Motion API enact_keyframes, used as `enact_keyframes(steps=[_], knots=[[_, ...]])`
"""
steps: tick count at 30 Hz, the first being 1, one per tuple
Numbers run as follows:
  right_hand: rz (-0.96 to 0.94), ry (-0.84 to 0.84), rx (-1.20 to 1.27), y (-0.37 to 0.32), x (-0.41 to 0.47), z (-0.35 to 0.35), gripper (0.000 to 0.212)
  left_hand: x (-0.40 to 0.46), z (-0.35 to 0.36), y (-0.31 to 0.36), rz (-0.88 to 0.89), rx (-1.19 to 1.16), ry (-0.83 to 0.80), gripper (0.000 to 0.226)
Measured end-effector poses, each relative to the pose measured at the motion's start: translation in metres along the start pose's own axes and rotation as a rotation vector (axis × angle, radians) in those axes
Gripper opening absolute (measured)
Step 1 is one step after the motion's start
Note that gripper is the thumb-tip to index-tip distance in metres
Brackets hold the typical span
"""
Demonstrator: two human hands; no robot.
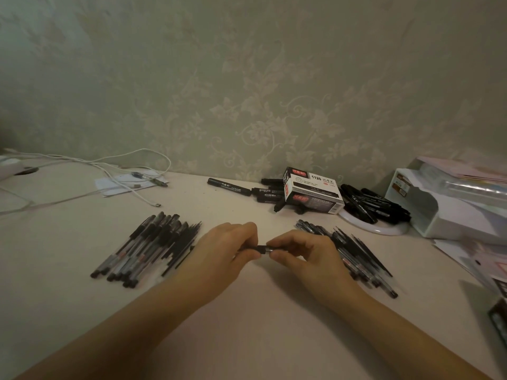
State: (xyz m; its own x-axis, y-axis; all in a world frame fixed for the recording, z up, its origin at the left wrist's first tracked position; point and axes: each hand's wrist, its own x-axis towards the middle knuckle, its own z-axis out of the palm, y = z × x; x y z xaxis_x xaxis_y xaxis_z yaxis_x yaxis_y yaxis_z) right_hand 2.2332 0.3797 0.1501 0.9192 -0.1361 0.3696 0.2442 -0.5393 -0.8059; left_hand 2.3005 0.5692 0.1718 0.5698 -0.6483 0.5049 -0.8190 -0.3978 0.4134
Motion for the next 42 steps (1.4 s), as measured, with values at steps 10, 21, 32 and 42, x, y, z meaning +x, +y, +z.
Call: enact_keyframes(steps=[10, 21, 32, 42], knots=[[-0.064, 0.104, -0.144, 0.003, 0.000, 0.007, 0.040, 0.003, -0.001, -0.005, -0.093, 0.033, 0.117, 0.011], [-0.081, 0.146, -0.277, 0.008, 0.001, 0.005, 0.026, -0.007, -0.062, -0.071, -0.807, 0.446, 0.180, 0.017], [-0.035, 0.273, -0.527, 0.011, 0.000, -0.003, 0.016, -0.009, -0.060, -0.073, -0.851, 0.489, 0.048, 0.017], [0.194, 0.230, -1.087, 0.004, 0.001, -0.024, 0.031, -0.002, -0.022, -0.031, -0.390, 0.294, 0.203, 0.012]])
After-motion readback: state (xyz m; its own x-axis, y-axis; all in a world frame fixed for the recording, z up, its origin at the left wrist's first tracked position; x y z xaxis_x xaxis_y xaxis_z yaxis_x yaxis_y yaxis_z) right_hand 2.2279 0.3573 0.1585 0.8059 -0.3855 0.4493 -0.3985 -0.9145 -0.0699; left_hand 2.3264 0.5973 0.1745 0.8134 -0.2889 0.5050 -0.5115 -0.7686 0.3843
